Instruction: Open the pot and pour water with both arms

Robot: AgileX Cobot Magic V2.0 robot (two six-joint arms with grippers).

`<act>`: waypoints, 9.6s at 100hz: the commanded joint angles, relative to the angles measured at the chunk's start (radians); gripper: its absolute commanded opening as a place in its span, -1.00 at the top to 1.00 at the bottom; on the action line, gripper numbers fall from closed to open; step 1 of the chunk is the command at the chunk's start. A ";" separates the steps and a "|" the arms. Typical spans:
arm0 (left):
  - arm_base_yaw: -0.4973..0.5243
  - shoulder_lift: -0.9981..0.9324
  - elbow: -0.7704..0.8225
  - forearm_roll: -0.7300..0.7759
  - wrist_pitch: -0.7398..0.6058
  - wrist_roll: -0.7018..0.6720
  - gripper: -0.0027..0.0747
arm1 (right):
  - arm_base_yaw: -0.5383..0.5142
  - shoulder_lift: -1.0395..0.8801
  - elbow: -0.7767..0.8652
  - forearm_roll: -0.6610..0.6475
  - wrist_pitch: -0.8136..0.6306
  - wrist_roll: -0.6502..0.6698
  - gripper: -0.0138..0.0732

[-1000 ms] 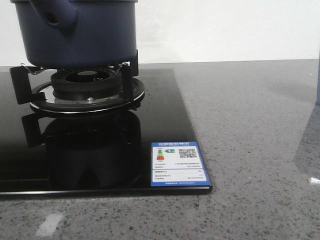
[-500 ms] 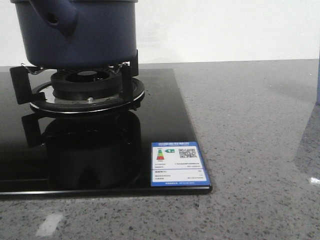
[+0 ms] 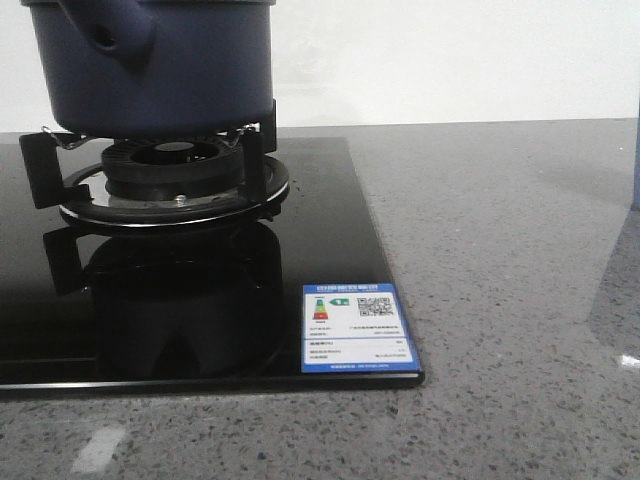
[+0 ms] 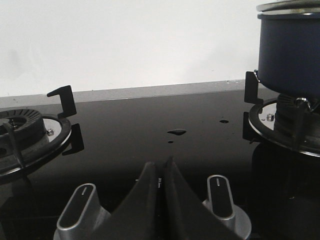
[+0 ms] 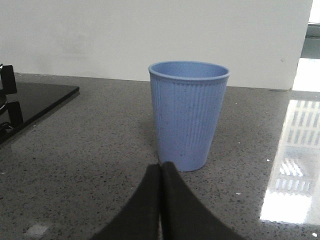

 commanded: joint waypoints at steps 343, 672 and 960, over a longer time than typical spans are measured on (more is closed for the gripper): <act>-0.492 1.279 -0.972 -0.312 -0.246 0.213 -0.46 | -0.001 0.525 -0.494 0.406 0.166 -0.362 -0.43; -0.308 1.063 -1.037 -0.298 -0.238 0.213 -0.12 | -0.058 0.741 -0.309 0.497 -0.220 -0.362 -0.63; -0.308 1.065 -1.037 -0.298 -0.241 0.213 -0.12 | 0.046 1.103 -0.742 0.394 -0.228 -0.311 -0.05</act>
